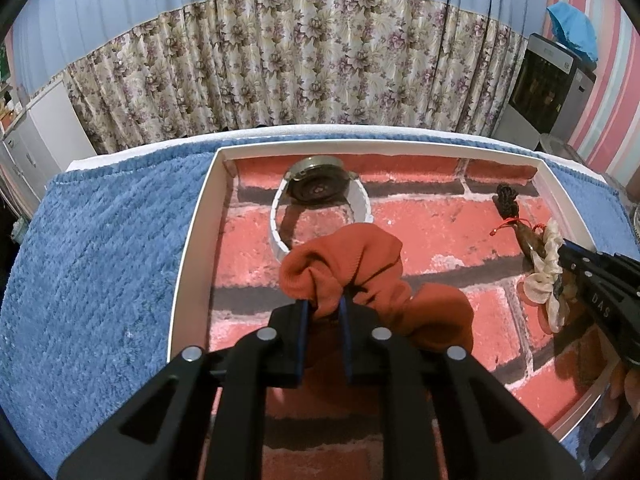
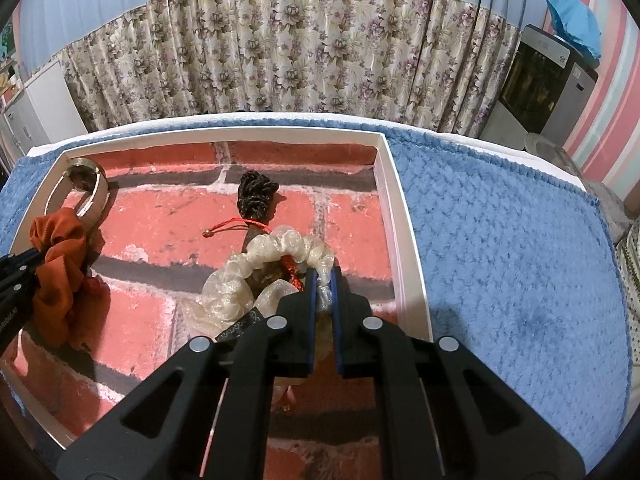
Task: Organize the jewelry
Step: 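Carry orange scrunchie with left tool while right tool carries pearl scrunchie into tray, then open left gripper dropping orange scrunchie while right gripper releases pearl scrunchie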
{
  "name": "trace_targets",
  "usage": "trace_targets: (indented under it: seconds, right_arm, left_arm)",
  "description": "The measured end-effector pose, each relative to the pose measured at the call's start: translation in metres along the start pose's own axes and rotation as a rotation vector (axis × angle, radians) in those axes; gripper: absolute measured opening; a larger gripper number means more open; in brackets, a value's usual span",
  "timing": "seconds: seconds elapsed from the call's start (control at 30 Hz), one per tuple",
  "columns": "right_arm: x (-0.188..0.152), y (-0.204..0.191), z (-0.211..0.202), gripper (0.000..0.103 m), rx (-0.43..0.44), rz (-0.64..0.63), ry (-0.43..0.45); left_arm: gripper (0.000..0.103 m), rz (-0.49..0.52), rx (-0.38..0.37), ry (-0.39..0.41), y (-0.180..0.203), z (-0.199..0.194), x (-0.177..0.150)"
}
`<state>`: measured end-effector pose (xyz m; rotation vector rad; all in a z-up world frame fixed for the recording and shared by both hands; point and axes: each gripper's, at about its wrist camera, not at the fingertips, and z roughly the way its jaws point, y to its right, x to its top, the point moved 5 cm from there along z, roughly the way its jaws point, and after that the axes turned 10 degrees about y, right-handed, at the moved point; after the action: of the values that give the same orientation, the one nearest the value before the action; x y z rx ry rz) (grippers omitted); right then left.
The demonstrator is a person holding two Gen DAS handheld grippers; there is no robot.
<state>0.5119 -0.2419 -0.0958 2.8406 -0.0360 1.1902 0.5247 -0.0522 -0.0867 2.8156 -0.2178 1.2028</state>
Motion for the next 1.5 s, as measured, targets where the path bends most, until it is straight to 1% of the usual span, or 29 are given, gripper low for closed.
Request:
trace_targets:
  seconds: [0.17, 0.27, 0.33, 0.4, 0.47, 0.63, 0.7, 0.73, 0.8, 0.83, 0.9, 0.97, 1.0, 1.03, 1.07, 1.1, 1.13, 1.2, 1.3, 1.4, 1.5]
  right_arm:
    - [0.000, 0.002, 0.002, 0.009, -0.002, -0.005, 0.002]
    - [0.001, 0.002, 0.003, 0.013, -0.001, -0.003, 0.003]
    - [0.001, 0.003, 0.003, 0.013, -0.001, -0.004, 0.004]
    - [0.002, 0.002, 0.003, 0.013, 0.000, -0.006, 0.002]
    - [0.002, 0.003, 0.003, 0.013, 0.005, -0.004, 0.002]
    - [0.002, -0.001, 0.001, 0.014, 0.006, -0.017, -0.004]
    - [0.000, -0.002, -0.001, 0.019, 0.002, -0.013, -0.004]
    - [0.000, -0.001, -0.003, 0.021, 0.002, -0.013, -0.004]
    - [-0.001, 0.000, -0.006, 0.030, 0.004, -0.015, -0.002]
    - [-0.001, 0.000, -0.009, 0.033, 0.005, -0.016, 0.007]
    - [0.002, 0.000, -0.016, 0.047, 0.013, -0.022, 0.035]
    - [0.006, 0.001, -0.024, 0.057, 0.007, -0.030, 0.060]
    - [0.007, 0.002, -0.026, 0.059, 0.010, -0.030, 0.066]
    - [0.009, 0.002, -0.028, 0.060, 0.013, -0.026, 0.069]
    - [0.010, 0.003, -0.031, 0.063, 0.016, -0.021, 0.074]
    - [0.012, 0.004, -0.032, 0.069, 0.014, -0.019, 0.078]
    - [0.013, 0.006, -0.034, 0.073, 0.007, -0.019, 0.086]
    - [0.013, 0.007, -0.037, 0.083, -0.010, -0.028, 0.096]
    - [0.014, 0.007, -0.040, 0.090, -0.027, -0.045, 0.107]
    - [0.014, 0.008, -0.044, 0.095, -0.044, -0.052, 0.121]
    - [0.014, 0.012, -0.046, 0.097, -0.048, -0.045, 0.122]
  left_arm:
    - [0.016, 0.007, 0.007, 0.004, -0.003, 0.000, -0.002]
    - [0.016, -0.003, 0.002, -0.001, -0.004, 0.000, -0.003]
    - [0.017, -0.004, 0.001, -0.002, -0.006, -0.001, -0.004]
    - [0.017, -0.005, 0.002, -0.003, -0.006, -0.001, -0.003]
    - [0.021, -0.010, 0.007, -0.006, -0.007, -0.001, -0.004]
    - [0.023, 0.001, 0.018, 0.000, -0.011, -0.004, -0.006]
    - [0.027, -0.001, 0.026, 0.001, -0.013, -0.005, -0.007]
    - [0.031, -0.002, 0.032, 0.003, -0.014, -0.007, -0.006]
    - [0.036, 0.001, 0.042, 0.006, -0.016, -0.010, -0.005]
    - [0.040, 0.004, 0.048, 0.007, -0.016, -0.011, -0.005]
    - [0.043, 0.007, 0.054, 0.014, -0.016, -0.014, -0.004]
    - [0.048, 0.004, 0.051, 0.021, -0.017, -0.019, -0.003]
    - [0.050, 0.004, 0.049, 0.025, -0.017, -0.021, -0.002]
    - [0.054, 0.006, 0.051, 0.032, -0.017, -0.024, -0.001]
    - [0.060, 0.005, 0.051, 0.039, -0.017, -0.027, 0.000]
    - [0.063, 0.004, 0.047, 0.048, -0.018, -0.031, 0.001]
    - [0.068, 0.002, 0.043, 0.054, -0.015, -0.032, 0.004]
    - [0.070, -0.006, 0.029, 0.059, -0.014, -0.035, 0.005]
    - [0.072, -0.009, 0.021, 0.054, -0.012, -0.036, 0.007]
    - [0.076, -0.012, 0.026, 0.059, -0.011, -0.038, 0.007]
    - [0.077, -0.016, 0.023, 0.060, -0.008, -0.040, 0.007]
